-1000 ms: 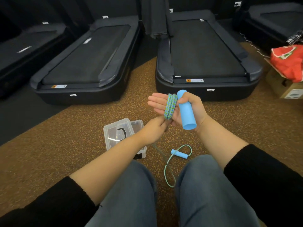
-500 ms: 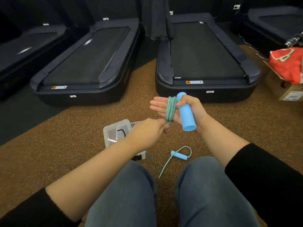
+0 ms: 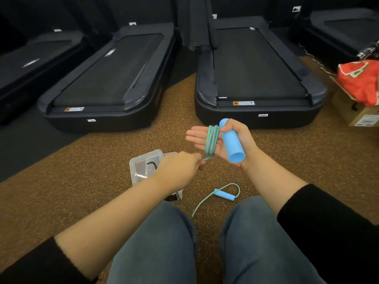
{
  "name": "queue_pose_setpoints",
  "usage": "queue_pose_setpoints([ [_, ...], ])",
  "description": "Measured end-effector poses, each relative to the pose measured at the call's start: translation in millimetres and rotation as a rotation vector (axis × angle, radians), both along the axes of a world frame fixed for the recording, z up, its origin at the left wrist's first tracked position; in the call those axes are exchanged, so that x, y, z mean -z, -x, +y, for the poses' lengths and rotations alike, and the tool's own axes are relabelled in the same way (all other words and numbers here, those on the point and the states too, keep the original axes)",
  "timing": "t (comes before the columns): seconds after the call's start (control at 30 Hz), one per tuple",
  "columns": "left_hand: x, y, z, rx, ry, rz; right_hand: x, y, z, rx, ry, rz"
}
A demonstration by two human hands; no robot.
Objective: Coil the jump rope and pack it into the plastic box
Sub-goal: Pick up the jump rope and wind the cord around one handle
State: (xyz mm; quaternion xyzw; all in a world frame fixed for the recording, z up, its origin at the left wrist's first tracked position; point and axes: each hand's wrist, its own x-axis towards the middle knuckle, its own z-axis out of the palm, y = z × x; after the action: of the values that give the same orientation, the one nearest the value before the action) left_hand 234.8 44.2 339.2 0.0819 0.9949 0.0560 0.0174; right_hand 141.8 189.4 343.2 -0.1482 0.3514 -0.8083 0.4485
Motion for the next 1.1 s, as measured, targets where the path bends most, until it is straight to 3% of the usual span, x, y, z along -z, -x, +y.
queue_pose_setpoints([
  [0.23,4.4,-2.7,-0.7,-0.008,0.091,0.001,3.3,-2.6,-1.6,-0.002,-0.157,0.042],
  [0.6,-23.3,-6.0,-1.7,0.05,0.066,0.058,9.8,-14.2,-0.3,-0.046,-0.431,0.155],
  [0.87,-29.8,-5.2,-12.8,0.124,0.059,0.07,8.3,-16.8,-2.5,0.01,-0.372,0.111],
  [1.1,-24.0,-7.4,-23.2,0.257,0.176,0.047,12.2,-14.9,0.3,0.002,-0.176,-0.002],
])
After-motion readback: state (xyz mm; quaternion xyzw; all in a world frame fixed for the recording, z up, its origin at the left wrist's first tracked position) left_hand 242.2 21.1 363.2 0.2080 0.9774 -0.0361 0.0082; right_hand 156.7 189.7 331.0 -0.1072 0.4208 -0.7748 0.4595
